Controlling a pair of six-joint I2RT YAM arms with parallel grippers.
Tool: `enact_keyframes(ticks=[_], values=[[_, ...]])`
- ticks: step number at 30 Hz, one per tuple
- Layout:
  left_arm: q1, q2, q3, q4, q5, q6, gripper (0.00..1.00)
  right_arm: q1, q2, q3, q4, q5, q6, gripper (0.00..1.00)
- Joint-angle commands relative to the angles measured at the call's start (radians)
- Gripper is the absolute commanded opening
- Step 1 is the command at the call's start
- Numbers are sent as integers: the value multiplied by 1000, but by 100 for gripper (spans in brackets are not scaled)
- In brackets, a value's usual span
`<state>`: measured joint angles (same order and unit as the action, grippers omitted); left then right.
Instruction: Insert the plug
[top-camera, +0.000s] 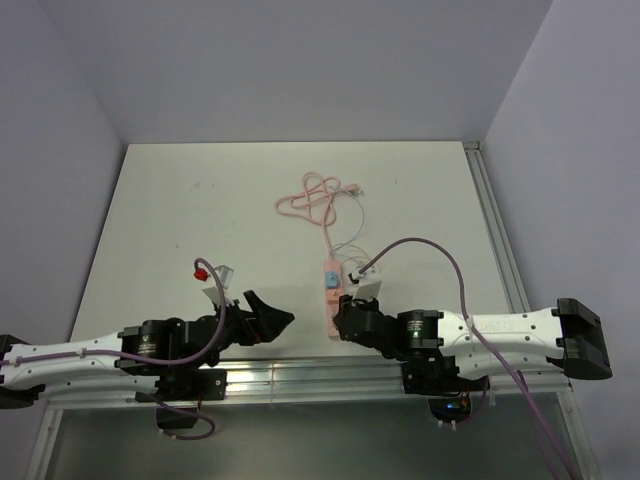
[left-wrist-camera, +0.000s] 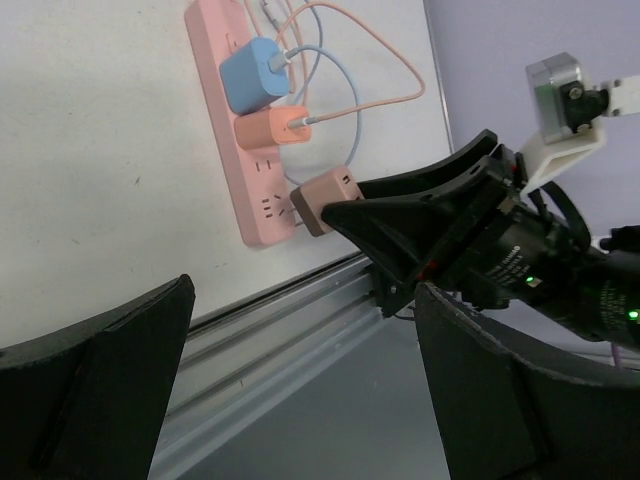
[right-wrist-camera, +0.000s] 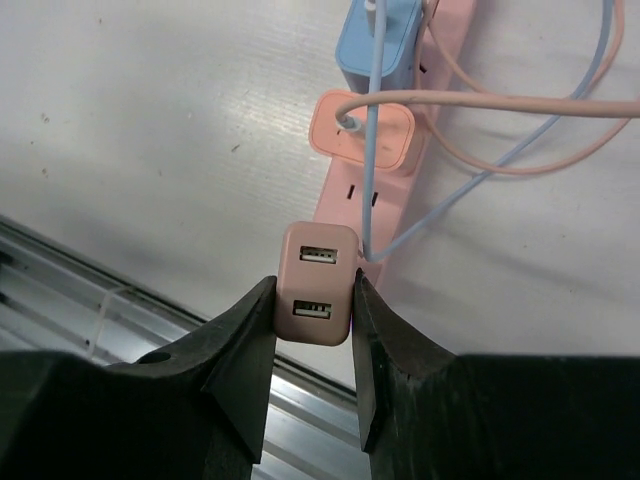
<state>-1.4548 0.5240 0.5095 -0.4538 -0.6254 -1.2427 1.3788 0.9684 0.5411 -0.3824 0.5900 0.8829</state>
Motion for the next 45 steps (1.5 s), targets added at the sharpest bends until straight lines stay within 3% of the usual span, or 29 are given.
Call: enact_keyframes(ticks=[1,12,36,45], values=[[-6,-53,-32,29,0,-20,97,20,32,53,40,151,21,0],[-6,-101,-40,-6,-20,-27,96,42,59,-3,175,214,31,0],[-4,-67,-31,15,-5,-24,96,146,427,186,-185,329,385,0],[-4,-67,-28,15,0,-23,96,163,515,155,-168,248,476,0]])
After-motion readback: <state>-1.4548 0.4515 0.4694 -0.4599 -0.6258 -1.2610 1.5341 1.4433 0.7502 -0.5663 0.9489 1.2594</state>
